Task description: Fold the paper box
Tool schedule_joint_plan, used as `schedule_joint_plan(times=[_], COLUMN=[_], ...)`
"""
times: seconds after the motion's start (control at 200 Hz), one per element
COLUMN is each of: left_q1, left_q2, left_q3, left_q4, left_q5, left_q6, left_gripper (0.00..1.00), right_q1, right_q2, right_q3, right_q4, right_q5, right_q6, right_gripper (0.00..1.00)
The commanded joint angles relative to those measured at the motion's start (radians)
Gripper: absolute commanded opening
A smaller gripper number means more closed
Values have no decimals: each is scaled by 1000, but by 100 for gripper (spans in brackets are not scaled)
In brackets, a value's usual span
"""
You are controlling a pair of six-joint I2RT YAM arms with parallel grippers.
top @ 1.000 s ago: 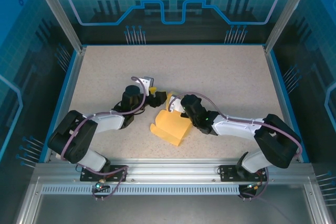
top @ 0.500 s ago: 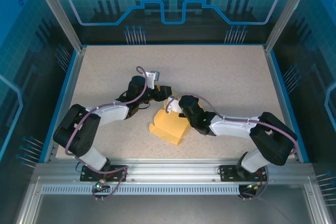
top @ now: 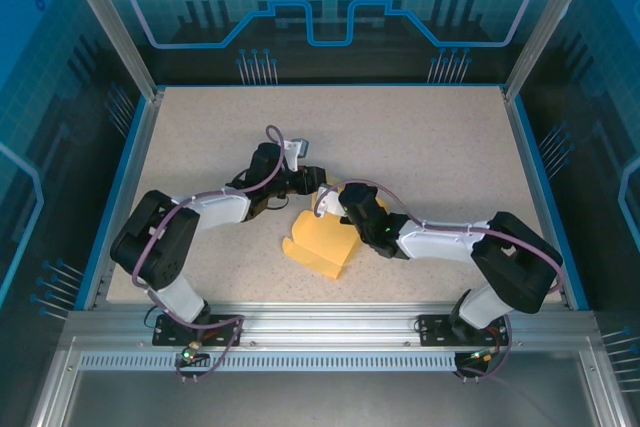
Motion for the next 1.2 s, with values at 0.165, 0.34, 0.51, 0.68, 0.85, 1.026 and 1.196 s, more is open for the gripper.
schedule_joint_plan(times=[0.165, 0.34, 0.51, 0.68, 0.85, 1.026, 1.196], left_q1=[23, 23, 38, 54, 66, 67, 65], left_q2=[37, 34, -20, -92, -134, -143, -126], left_q3=[-18, -27, -25, -36, -94, -175, -231], left_q4=[-46, -39, -3, -7, -2, 50, 129], left_q5=[33, 28, 20, -3, -11, -2, 20], left_q6=[-43, -44, -34, 17, 96, 187, 255], left_gripper=[31, 27, 38, 54, 61, 62, 63], right_q1=[29, 36, 33, 22, 15, 10, 8], right_q2=[31, 49, 38, 13, -3, -9, -14], right_q3=[-6, 7, 17, 13, 4, 4, 4], right_q4=[74, 78, 67, 38, 27, 22, 19], right_q5=[41, 51, 45, 29, 21, 15, 8], right_q6=[-13, -23, -25, -2, 18, 25, 33], right_gripper=[2, 2, 2, 2, 2, 1, 1])
